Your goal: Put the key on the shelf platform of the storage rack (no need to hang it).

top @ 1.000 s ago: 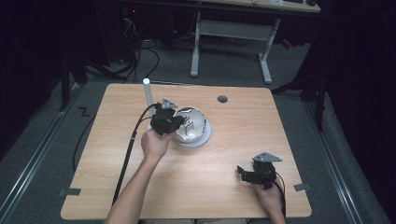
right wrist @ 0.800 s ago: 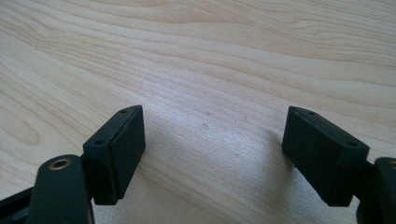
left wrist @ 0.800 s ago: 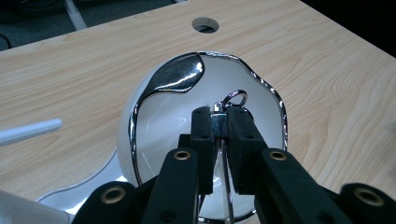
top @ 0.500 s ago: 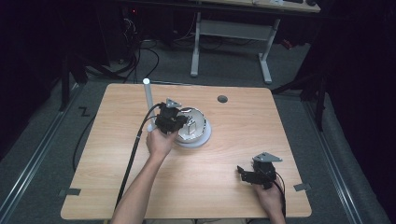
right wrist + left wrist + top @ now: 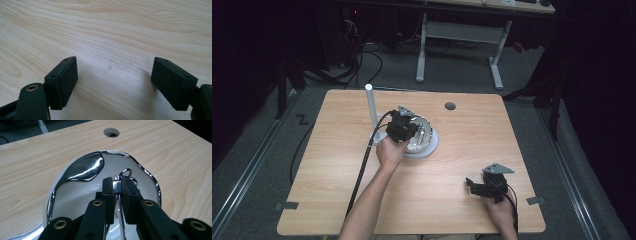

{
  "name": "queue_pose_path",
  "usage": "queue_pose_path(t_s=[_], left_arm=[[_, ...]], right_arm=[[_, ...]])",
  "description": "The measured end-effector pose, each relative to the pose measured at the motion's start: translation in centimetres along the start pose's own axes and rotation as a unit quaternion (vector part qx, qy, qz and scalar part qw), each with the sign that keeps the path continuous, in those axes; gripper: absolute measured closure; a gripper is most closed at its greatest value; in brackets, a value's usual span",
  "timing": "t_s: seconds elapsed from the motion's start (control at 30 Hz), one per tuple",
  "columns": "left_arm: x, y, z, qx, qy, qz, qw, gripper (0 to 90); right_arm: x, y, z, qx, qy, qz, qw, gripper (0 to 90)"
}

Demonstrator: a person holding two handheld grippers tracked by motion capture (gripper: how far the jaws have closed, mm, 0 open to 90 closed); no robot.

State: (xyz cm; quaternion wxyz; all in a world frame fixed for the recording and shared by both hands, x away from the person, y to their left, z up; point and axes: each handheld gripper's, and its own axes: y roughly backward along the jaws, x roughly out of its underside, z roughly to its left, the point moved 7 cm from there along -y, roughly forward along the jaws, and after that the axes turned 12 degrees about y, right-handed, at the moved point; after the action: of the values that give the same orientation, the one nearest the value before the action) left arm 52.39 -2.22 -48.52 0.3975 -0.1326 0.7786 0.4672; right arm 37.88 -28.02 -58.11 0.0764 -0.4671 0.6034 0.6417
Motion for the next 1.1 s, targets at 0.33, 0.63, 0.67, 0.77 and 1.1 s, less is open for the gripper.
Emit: queue_pose_path(t_s=[0.33, 0.63, 0.67, 0.77, 1.1], left_arm=[[-0.4, -1.0, -0.6, -0.009, -0.015, 0.009, 0.9998, 81.6], [-0.3, -1.4, -0.4, -0.005, -0.014, 0.016, 0.9998, 77.6], [-0.4, -1.3, -0.4, -0.004, -0.014, 0.016, 0.9998, 76.7], [-0.3, -0.8, -0.2, -0.003, -0.015, 0.014, 0.9998, 74.1], [0.5, 0.9, 0.4, -0.012, -0.017, 0.016, 0.9997, 55.6]], right_arm=[[0.0, 0.0, 0.0, 0.000, 0.000, 0.000, 1.0000, 21.8], [0.0, 0.0, 0.0, 0.000, 0.000, 0.000, 1.0000, 21.8], [0.0, 0.0, 0.0, 0.000, 0.000, 0.000, 1.0000, 21.8], [0.0, 0.0, 0.0, 0.000, 0.000, 0.000, 1.0000, 21.8], [0.0, 0.0, 0.0, 0.000, 0.000, 0.000, 1.0000, 21.8]])
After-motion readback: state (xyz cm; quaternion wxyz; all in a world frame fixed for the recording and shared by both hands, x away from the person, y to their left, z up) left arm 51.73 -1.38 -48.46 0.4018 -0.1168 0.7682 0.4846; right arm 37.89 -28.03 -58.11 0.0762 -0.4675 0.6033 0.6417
